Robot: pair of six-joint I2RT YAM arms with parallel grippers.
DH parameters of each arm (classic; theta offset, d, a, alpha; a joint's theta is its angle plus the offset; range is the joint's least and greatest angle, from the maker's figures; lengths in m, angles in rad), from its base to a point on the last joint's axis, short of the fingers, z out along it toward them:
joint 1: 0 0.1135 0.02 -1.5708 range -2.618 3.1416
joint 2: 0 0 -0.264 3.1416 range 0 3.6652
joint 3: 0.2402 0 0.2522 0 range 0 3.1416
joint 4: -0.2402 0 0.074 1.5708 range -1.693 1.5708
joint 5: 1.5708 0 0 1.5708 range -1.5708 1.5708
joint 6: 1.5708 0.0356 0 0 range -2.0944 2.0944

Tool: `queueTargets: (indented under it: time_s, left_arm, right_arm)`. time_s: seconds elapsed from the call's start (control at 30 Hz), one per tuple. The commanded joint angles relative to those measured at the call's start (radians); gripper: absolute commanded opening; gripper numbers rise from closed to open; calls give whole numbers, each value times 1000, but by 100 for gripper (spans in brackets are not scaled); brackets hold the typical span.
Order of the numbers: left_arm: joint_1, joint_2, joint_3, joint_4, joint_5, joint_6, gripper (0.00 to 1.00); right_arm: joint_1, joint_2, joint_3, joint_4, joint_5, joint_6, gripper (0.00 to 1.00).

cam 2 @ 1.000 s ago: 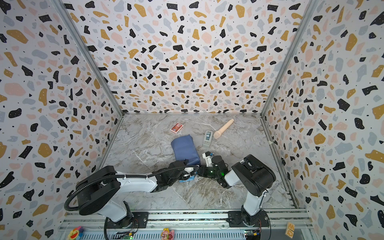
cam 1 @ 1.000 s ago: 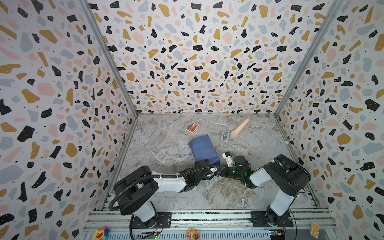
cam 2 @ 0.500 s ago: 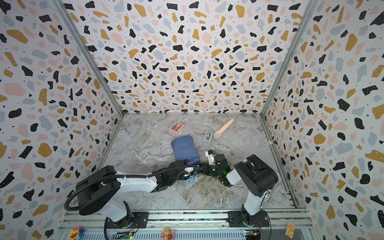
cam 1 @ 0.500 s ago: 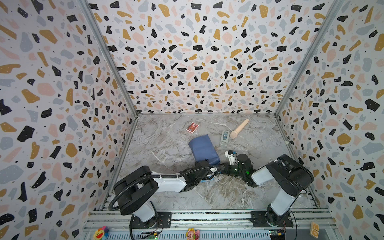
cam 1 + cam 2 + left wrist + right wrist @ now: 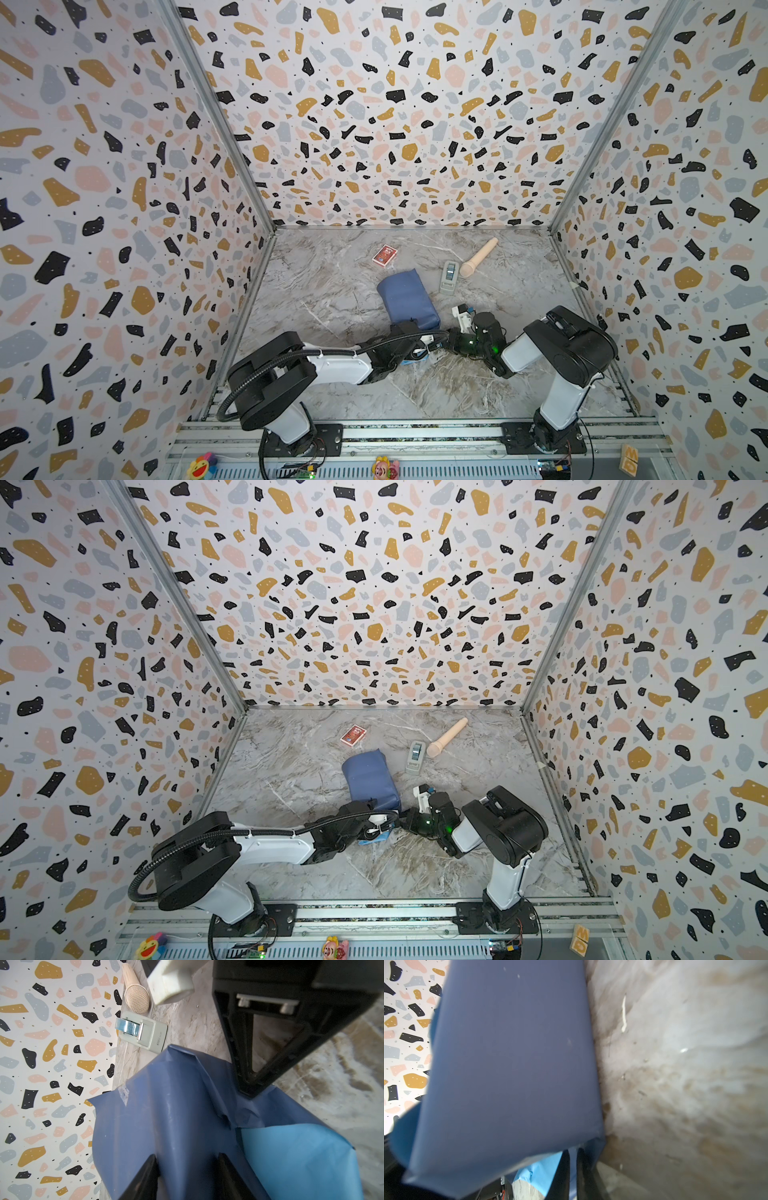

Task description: Wrap the gift box in paper

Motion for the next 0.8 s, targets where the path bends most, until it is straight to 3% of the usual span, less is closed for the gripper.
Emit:
queueTargets:
  time_s: [0.0,0.5,0.77]
  left_arm:
    - [4,32,-3,-91,24,-19,46]
    - [4,25,-4,-92,25,-22,46]
    - [4,26,-4,-92,25,-22,45]
  right_arm:
    - [30,11,-38,-32,31,52,10]
    - [113,-76,-53,-154,122,122,6]
    - [99,-125,10,-120,15,71,10]
